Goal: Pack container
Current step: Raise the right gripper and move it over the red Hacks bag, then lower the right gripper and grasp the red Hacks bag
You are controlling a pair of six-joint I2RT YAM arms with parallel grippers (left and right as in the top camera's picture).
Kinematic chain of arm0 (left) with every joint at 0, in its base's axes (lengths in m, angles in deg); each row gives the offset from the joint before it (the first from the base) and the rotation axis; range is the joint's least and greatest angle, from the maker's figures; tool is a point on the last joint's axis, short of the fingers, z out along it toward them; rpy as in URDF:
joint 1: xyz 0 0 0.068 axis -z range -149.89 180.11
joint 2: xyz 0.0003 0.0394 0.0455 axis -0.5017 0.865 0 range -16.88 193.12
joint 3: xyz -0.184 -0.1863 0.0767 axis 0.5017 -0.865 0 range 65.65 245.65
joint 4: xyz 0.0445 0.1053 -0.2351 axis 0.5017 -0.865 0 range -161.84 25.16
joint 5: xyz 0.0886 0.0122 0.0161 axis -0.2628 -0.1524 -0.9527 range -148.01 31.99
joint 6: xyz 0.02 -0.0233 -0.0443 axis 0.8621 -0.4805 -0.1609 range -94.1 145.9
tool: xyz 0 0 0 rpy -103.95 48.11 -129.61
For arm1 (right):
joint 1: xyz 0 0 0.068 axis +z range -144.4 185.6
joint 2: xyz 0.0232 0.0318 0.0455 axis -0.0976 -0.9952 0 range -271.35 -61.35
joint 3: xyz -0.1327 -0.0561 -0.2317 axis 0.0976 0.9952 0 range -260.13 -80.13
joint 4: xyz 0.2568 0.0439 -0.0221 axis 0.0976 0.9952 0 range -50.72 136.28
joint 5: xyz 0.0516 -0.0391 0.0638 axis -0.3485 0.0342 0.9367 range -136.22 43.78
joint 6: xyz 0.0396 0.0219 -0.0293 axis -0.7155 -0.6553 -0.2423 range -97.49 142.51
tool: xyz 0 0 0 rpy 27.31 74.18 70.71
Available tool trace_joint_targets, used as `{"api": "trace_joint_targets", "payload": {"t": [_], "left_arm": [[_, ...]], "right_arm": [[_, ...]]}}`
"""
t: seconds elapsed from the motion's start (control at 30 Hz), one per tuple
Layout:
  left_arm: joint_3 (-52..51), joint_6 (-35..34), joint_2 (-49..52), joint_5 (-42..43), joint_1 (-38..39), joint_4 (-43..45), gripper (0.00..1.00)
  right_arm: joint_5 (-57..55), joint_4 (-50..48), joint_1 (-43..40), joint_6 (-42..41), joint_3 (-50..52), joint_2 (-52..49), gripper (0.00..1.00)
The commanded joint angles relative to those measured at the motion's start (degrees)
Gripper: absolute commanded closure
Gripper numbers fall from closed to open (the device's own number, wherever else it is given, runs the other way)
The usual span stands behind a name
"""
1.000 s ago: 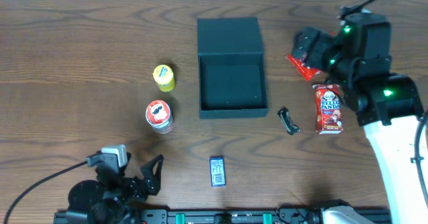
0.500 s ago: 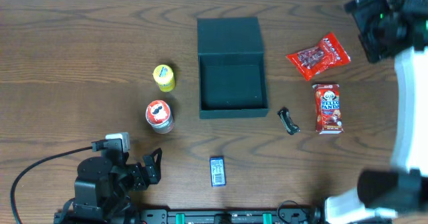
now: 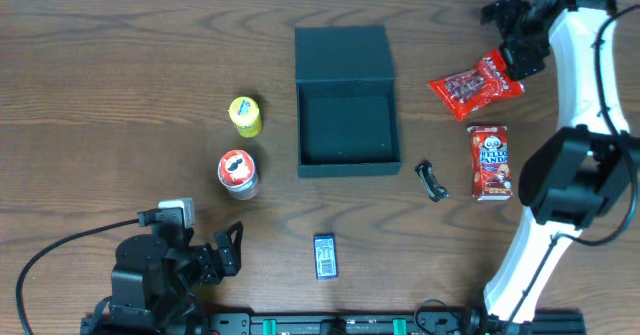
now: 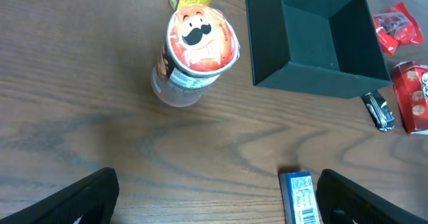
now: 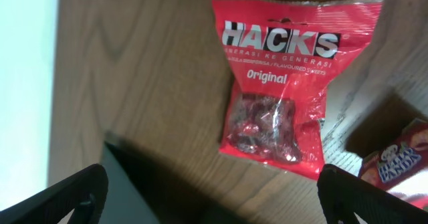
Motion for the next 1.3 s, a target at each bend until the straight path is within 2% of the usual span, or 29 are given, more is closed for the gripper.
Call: {"api": "trace_joint_targets", "payload": {"t": [0.0, 0.1, 0.23, 0.3, 0.53, 0.9, 1.27], "left_arm": [[0.87, -0.63, 0.15, 0.74, -0.09, -0.07, 0.05], [0.87, -0.66, 0.15, 0.74, -0.11, -0.15, 0.05], [0.87, -0.66, 0.15, 0.74, -0.11, -0.15, 0.04], [0.87, -0.66, 0.15, 0.74, -0.11, -0.15, 0.04], [0.87, -0.66, 0.15, 0.85, -0.09, -0.15, 0.05], [0.87, -0.66, 0.15, 1.46, -0.09, -0.2, 0.05], [0.87, -0.63, 0.15, 1.75, -0.09, -0.68, 0.05]], "right_arm": [[0.81, -0.35, 0.2, 6.05, -0.9, 0.66, 0.01], [0.11, -1.11, 0.85, 5.42, -0.85, 0.63, 0.01], [-1.2, 4.92, 1.22, -5.01, -0.87, 0.42, 0.01], [-2.03, 6.75, 1.2, -7.69, -0.87, -0.09, 0.01], [-2.19, 8.07, 1.09, -9.55, -0.87, -2.54, 0.01], [3.89, 0.63, 1.05, -8.04, -0.87, -9.05, 0.01], [1.2, 2.23, 0.98, -9.49, -0.87, -10.54, 0.01]]}}
